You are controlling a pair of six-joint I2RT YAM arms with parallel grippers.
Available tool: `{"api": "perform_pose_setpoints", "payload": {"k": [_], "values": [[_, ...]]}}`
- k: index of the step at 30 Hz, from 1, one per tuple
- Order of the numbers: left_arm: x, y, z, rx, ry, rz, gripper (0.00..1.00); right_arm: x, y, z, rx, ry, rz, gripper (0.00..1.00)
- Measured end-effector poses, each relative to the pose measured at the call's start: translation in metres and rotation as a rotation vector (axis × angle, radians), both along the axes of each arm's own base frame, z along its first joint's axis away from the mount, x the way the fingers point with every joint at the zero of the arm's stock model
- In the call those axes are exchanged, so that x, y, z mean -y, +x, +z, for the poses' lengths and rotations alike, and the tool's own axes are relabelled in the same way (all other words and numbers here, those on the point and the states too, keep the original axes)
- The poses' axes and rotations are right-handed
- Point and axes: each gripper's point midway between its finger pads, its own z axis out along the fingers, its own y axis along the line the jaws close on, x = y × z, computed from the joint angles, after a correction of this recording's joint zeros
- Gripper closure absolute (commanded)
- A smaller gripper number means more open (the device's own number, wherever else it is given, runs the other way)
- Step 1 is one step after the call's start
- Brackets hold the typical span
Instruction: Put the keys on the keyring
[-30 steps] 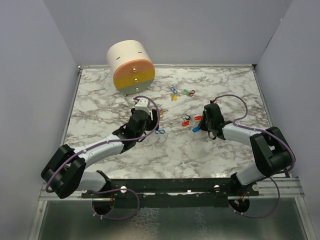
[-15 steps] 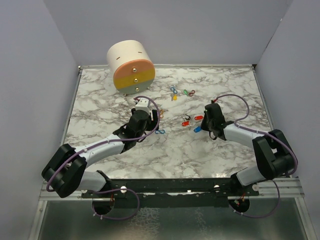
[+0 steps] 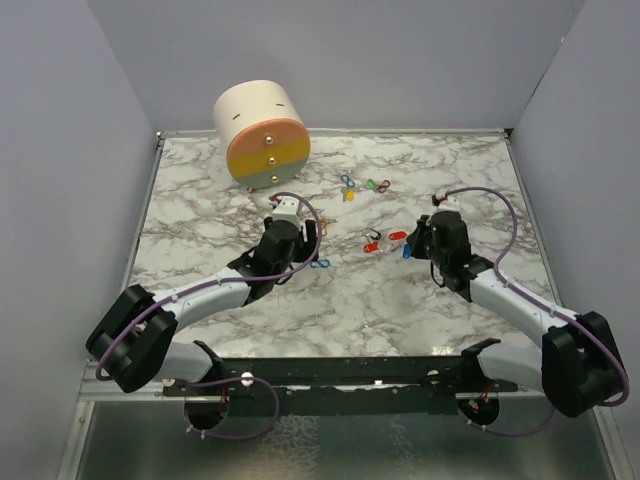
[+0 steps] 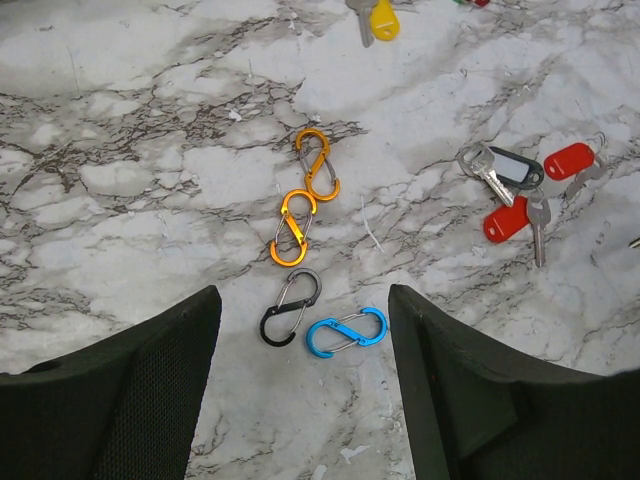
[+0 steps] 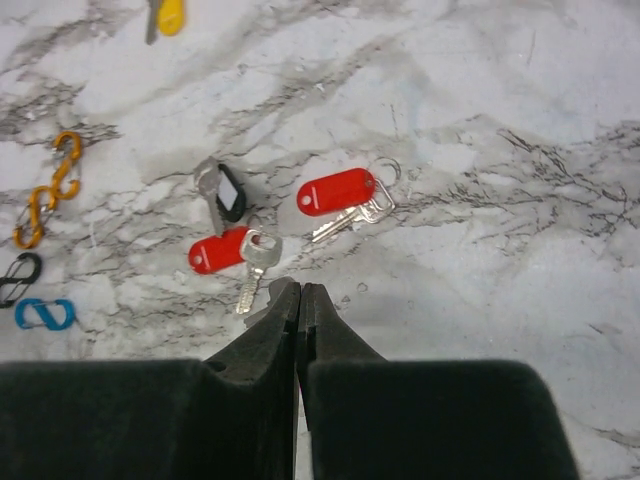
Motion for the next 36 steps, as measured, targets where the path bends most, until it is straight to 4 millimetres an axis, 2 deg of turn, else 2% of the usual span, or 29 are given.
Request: {"api": "perform_pose_setpoints", "payload": {"k": [5, 21, 31, 36], "values": [[0.0, 0.0, -0.012, -0.024, 0.02, -0.002, 0.3, -0.014, -0.004, 0.019, 0.083, 0.032, 0.112, 0.99], [0.002, 0.002, -0.056, -0.116, 0.1, 0.0, 0.3, -0.069, -0.027, 0.041, 0.19, 0.099, 0.41, 0.99], [-0.002, 0.003, -0.072, -0.141, 0.139, 0.018, 0.3, -0.08, -0.032, 0.042, 0.198, 0.099, 0.451, 0.99], [0.002, 0.008, -0.08, -0.152, 0.153, 0.017, 0.31, -0.082, -0.032, 0.039, 0.193, 0.097, 0.456, 0.99]]}}
